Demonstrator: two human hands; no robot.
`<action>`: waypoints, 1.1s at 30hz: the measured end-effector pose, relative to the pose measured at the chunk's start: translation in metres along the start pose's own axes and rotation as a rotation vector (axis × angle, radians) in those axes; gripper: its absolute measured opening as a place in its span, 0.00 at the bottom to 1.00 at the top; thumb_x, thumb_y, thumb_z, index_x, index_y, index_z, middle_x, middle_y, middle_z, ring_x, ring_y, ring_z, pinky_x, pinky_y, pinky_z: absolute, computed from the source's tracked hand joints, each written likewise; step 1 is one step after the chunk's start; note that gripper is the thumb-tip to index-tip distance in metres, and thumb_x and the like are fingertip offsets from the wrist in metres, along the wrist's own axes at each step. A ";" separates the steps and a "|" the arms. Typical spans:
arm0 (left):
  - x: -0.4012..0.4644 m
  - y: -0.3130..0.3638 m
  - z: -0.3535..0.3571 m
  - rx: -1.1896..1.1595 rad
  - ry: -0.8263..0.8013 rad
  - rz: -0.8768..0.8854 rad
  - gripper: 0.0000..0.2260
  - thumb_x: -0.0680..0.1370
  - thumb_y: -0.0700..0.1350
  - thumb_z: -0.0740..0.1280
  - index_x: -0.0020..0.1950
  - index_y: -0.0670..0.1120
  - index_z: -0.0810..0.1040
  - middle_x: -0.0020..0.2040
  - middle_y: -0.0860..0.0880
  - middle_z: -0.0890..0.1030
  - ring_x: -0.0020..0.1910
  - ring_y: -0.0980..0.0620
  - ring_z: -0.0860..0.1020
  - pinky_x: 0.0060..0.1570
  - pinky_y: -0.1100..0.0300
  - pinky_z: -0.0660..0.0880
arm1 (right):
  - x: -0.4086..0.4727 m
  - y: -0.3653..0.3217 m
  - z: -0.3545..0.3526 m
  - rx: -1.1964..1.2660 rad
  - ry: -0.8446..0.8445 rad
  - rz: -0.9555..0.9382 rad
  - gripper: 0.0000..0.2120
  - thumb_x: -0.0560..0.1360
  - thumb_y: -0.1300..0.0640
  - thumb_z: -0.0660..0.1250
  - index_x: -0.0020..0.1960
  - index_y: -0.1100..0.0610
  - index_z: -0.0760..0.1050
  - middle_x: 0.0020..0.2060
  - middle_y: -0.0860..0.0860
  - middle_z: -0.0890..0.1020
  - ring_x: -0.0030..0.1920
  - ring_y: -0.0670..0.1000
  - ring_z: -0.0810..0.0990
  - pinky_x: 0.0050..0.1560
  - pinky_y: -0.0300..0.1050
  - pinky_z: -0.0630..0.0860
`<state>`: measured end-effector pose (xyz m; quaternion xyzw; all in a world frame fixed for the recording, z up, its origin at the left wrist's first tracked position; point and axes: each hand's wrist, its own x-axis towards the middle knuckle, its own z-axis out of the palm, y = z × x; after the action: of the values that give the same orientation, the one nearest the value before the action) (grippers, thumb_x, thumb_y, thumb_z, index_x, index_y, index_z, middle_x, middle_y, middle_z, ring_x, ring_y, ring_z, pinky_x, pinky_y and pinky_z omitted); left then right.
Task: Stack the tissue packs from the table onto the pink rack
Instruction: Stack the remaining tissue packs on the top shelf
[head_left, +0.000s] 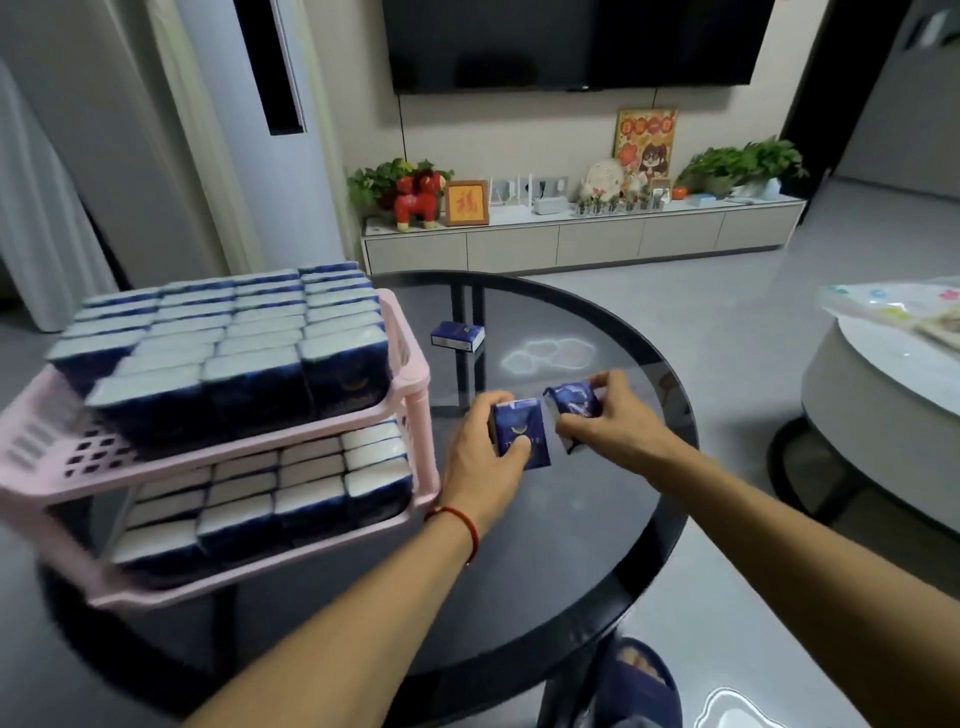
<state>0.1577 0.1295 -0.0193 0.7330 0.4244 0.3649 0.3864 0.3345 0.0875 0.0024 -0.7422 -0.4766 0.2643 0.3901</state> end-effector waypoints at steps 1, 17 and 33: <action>-0.005 0.003 -0.002 -0.025 0.009 -0.012 0.17 0.75 0.36 0.70 0.59 0.54 0.74 0.55 0.51 0.82 0.52 0.51 0.81 0.56 0.53 0.80 | -0.018 -0.005 -0.003 0.061 0.019 -0.015 0.28 0.73 0.55 0.76 0.65 0.54 0.63 0.52 0.51 0.81 0.45 0.48 0.85 0.44 0.41 0.83; -0.148 0.009 -0.117 -0.112 -0.071 -0.054 0.23 0.74 0.36 0.74 0.62 0.58 0.77 0.57 0.57 0.83 0.58 0.60 0.81 0.59 0.63 0.78 | -0.153 -0.055 0.094 -0.348 -0.061 -0.598 0.37 0.68 0.44 0.80 0.69 0.50 0.64 0.56 0.46 0.64 0.48 0.50 0.77 0.46 0.42 0.79; -0.158 -0.023 -0.154 0.092 -0.036 -0.078 0.31 0.72 0.44 0.74 0.71 0.65 0.70 0.65 0.58 0.79 0.66 0.57 0.77 0.67 0.52 0.76 | -0.142 -0.064 0.112 -0.116 -0.300 -0.567 0.25 0.80 0.51 0.70 0.75 0.49 0.69 0.55 0.44 0.79 0.46 0.43 0.81 0.49 0.37 0.80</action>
<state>-0.0418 0.0341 -0.0052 0.7395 0.4620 0.3166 0.3735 0.1594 0.0099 -0.0033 -0.5536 -0.7308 0.2240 0.3307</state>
